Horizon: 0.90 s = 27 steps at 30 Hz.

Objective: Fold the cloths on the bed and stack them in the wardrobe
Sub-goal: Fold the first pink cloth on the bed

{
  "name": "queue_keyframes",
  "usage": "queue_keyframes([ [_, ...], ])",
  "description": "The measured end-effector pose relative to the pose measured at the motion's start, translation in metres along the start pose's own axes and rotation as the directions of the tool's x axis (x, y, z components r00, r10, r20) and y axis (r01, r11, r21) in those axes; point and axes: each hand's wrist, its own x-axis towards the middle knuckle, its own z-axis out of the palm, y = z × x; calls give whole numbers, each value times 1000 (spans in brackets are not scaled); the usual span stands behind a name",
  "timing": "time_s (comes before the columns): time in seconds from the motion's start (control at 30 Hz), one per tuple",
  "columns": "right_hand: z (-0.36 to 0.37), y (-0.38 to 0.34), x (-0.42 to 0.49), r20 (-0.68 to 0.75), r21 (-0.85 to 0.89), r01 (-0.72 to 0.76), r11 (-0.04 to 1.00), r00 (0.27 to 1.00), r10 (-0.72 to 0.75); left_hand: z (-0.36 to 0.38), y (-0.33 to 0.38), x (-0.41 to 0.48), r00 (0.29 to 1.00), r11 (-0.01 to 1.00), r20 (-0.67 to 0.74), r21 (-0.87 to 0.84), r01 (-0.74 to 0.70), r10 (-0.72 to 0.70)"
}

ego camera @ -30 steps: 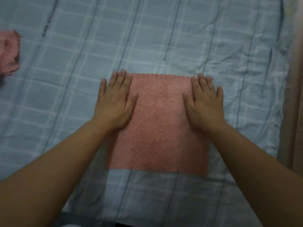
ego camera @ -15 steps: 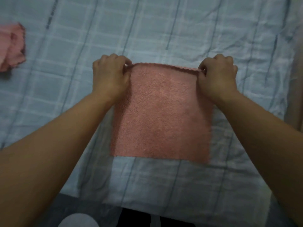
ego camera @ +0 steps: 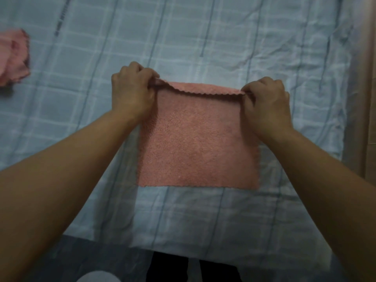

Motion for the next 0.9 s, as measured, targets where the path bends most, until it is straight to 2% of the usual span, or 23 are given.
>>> queue_keyframes([
  [0.27, 9, 14, -29, -68, 39, 35, 999, 997, -32, -3, 1, -35, 998, 999, -66, 47, -15, 18],
  [0.43, 1, 17, -54, -74, 96, 68, 993, 995, -62, -19, 2, -79, 993, 998, -101, 13, -65, 66],
  [0.7, -5, 25, -107, -79, 78, 185, 980, 981, -179, -31, 1, -138, 992, 994, -60, -7, -110, 109],
  [0.9, 8, 28, -148, -52, 102, 134, 986, 990, -130, -16, -12, -172, 985, 984, 3, 52, -170, 170],
])
